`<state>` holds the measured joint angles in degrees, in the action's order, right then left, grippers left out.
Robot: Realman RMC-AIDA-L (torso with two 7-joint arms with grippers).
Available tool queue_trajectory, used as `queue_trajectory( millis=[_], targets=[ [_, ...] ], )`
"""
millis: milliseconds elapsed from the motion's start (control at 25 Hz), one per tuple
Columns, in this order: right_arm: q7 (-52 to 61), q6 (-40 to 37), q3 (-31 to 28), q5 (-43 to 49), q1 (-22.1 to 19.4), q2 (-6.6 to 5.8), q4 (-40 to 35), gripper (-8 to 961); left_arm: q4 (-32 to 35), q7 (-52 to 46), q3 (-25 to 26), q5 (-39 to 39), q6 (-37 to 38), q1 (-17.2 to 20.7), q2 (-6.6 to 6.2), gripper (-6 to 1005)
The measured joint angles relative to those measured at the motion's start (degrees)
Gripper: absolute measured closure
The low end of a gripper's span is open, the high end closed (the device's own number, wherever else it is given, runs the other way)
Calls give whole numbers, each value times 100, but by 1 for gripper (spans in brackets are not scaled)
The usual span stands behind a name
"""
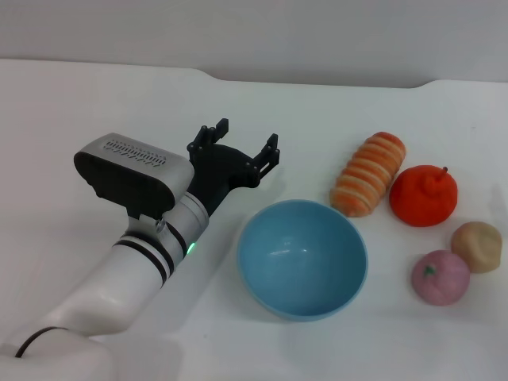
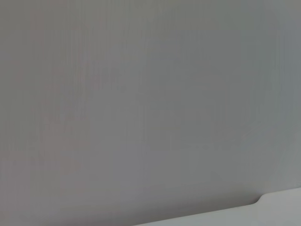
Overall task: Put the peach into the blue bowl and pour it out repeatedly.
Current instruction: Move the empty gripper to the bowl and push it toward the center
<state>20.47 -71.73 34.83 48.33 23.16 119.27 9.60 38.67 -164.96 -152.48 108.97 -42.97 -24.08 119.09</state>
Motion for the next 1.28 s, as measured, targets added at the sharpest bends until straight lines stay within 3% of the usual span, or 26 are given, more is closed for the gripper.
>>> queue_trajectory(
  millis=[760, 960, 1000, 1080, 1120, 1280],
  targets=[
    [23, 94, -32, -31, 11, -8, -38, 310, 49, 0, 1, -8, 46, -17, 0, 184],
    [64, 99, -66, -58, 1, -18, -38, 311, 476, 27, 133, 45, 387, -24, -100, 190],
    [64, 99, -66, -58, 1, -18, -38, 311, 638, 48, 276, 102, 606, -36, -146, 192],
    [81, 96, -84, -60, -8, -18, -38, 311, 1181, 84, 1073, 565, 1745, -8, -316, 194],
    [100, 86, -89, -60, -8, -18, -38, 311, 1181, 84, 1073, 565, 1745, -8, -316, 195],
    [577, 86, -39, -19, -8, -54, -84, 311, 2201, 222, 2695, 1479, 4113, 126, -466, 201]
  ],
)
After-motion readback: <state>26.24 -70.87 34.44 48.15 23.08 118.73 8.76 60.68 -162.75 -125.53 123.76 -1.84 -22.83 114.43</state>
